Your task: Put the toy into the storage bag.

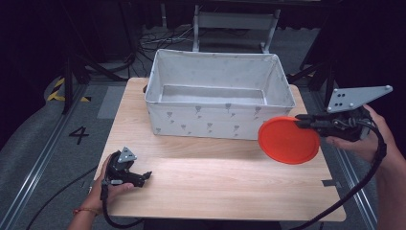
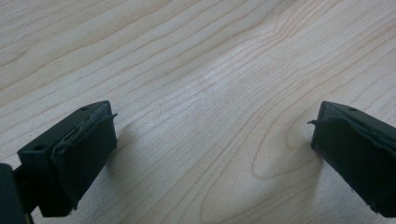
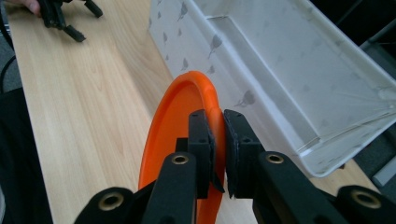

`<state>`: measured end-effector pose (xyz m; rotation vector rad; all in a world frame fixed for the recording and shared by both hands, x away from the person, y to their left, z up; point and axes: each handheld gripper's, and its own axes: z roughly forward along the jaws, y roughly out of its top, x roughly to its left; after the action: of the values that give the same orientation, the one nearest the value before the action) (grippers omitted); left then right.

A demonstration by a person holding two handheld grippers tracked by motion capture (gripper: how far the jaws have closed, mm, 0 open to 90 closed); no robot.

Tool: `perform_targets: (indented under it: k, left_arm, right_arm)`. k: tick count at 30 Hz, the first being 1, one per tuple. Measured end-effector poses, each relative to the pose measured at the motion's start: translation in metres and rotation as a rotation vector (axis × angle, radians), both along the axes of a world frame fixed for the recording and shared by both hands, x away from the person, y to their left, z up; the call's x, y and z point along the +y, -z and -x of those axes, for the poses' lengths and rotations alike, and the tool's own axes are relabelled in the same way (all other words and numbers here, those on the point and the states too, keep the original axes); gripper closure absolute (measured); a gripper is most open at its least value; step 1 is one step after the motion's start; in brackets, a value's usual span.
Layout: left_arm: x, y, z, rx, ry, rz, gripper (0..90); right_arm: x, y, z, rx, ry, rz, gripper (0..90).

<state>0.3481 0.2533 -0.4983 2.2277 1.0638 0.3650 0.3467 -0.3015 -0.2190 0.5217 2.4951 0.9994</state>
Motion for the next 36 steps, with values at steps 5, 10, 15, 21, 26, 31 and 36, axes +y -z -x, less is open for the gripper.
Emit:
perform_targets:
  k: [5, 10, 15, 21, 26, 31, 36]
  left_arm:
    - [0.0, 0.0, 0.0, 0.0, 0.0, 0.0, 0.5]
    - [0.0, 0.0, 0.0, 0.0, 0.0, 0.0, 0.5]
    - [0.0, 0.0, 0.0, 0.0, 0.0, 0.0, 0.5]
    - [0.0, 0.0, 0.0, 0.001, 0.001, 0.0, 0.5]
    - [0.0, 0.0, 0.0, 0.0, 0.004, -0.004, 0.5]
    - [0.001, 0.0, 0.0, -0.001, 0.006, -0.004, 0.5]
    - [0.0, 0.0, 0.0, -0.001, 0.005, -0.004, 0.5]
  right_arm:
    - [0.002, -0.021, -0.005, -0.034, 0.009, 0.006, 82.4]
    - [0.009, -0.038, -0.015, -0.052, 0.011, 0.019, 82.4]
    - [0.013, -0.048, -0.027, -0.057, 0.017, 0.013, 82.4]
    - [0.015, -0.06, -0.041, -0.068, 0.037, 0.002, 82.4]
    - [0.022, -0.071, -0.06, -0.068, 0.045, 0.001, 82.4]
    - [0.035, -0.077, -0.082, -0.072, 0.053, 0.024, 82.4]
    - [0.043, -0.084, -0.098, -0.079, 0.056, 0.036, 82.4]
